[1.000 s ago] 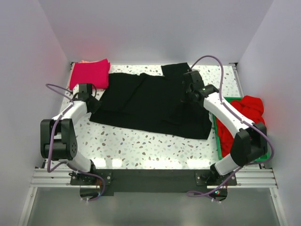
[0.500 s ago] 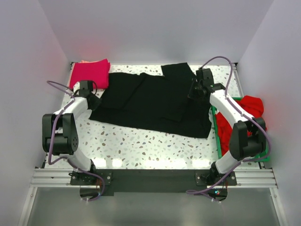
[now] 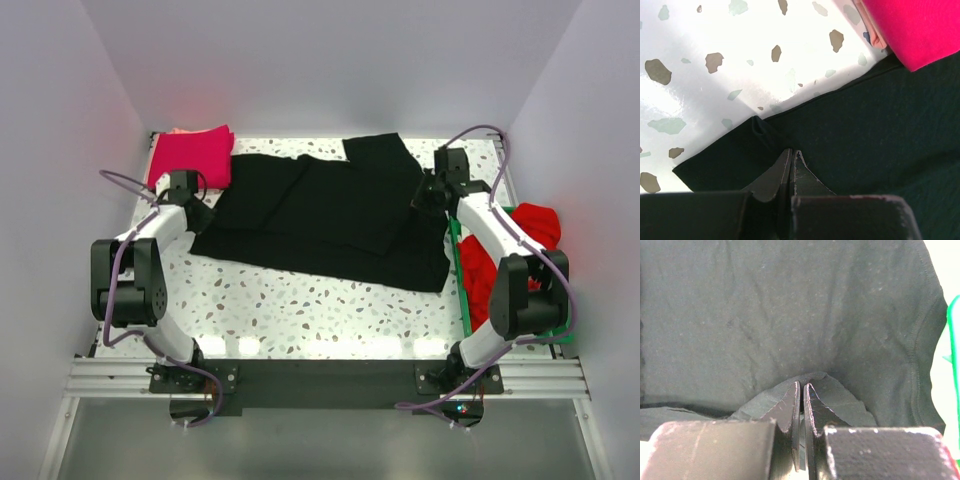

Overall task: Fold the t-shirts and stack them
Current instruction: Fold the tshirt

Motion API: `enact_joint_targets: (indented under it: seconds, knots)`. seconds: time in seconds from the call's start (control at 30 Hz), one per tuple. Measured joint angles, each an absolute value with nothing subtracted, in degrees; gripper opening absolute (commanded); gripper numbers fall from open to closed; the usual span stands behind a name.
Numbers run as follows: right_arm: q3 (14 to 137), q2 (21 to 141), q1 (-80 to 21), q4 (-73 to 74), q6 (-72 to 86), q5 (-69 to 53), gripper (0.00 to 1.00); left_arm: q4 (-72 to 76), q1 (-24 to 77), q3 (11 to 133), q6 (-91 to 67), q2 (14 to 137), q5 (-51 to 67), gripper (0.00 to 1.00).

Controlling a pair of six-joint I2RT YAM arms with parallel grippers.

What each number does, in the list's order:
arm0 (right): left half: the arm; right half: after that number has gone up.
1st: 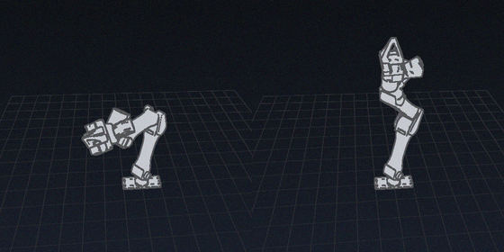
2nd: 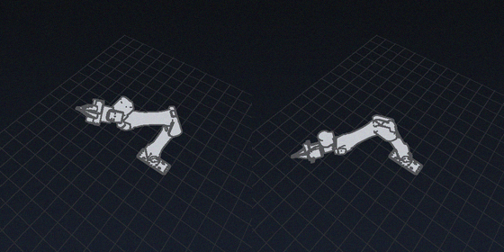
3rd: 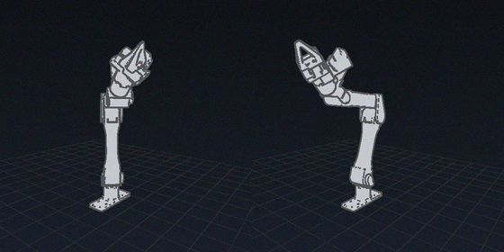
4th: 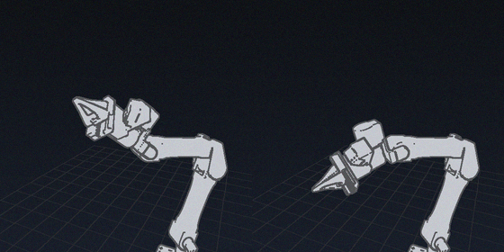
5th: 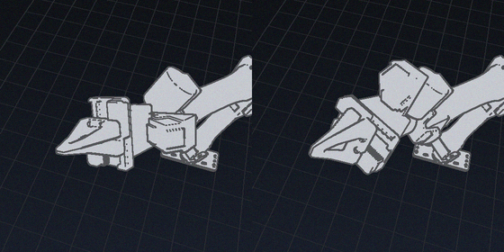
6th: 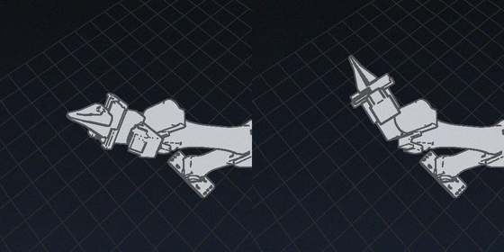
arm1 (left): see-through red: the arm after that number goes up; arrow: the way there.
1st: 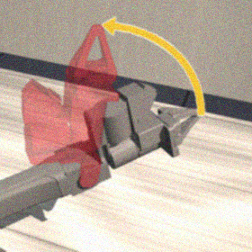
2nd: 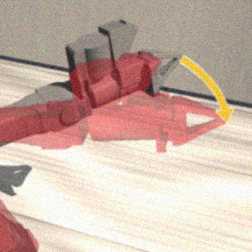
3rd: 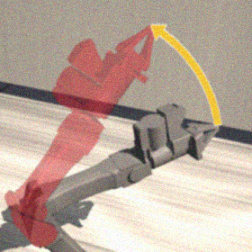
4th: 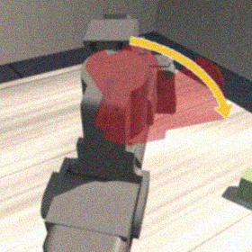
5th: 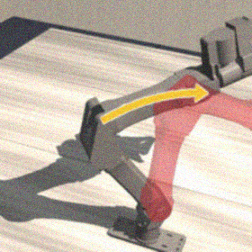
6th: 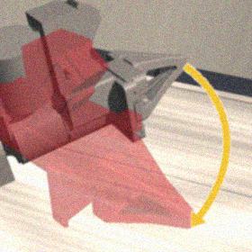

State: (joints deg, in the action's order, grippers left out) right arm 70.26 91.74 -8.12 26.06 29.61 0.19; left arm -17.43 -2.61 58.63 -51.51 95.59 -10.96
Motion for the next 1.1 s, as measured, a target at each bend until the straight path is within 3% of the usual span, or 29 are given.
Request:
enact_joint_targets:
  seconds: [0.47, 0.57, 0.67, 0.7, 0.73, 0.8, 0.9, 1.1]
  knots:
    - [69.8, 91.8, -4.5, 24.8, 30.0, -2.7, 0.00, -17.6, -2.6, 62.2, -51.4, 97.9, -11.1, 0.01]
    - [69.8, 92.3, -4.3, 24.3, 30.0, -2.8, 0.00, -17.6, -2.6, 63.2, -51.3, 99.6, -10.9, 0.05]
    - [69.7, 93.7, -4.1, 23.8, 30.0, -2.8, 0.00, -17.6, -2.6, 64.0, -50.9, 101.2, -10.7, 0.27]
    - [69.7, 94.3, -4.0, 23.7, 30.1, -2.8, 0.00, -17.6, -2.7, 64.2, -50.7, 101.4, -10.7, 0.45]
    - [69.7, 94.9, -3.9, 23.6, 30.1, -2.9, 0.00, -17.6, -2.9, 64.2, -50.2, 101.4, -10.7, 0.53]
    - [69.8, 96.4, -3.5, 23.4, 30.3, -3.2, 0.11, -17.5, -3.6, 64.4, -50.0, 101.3, -10.5, 0.62]
    - [70.7, 99.5, -2.5, 23.3, 30.7, -4.0, 0.19, -17.7, -4.7, 64.3, -49.7, 100.1, -10.6, 0.68]
    - [73.8, 102.7, -1.3, 24.0, 30.6, -4.5, 0.38, -17.4, -5.5, 57.9, -50.2, 88.2, -12.5, 0.67]
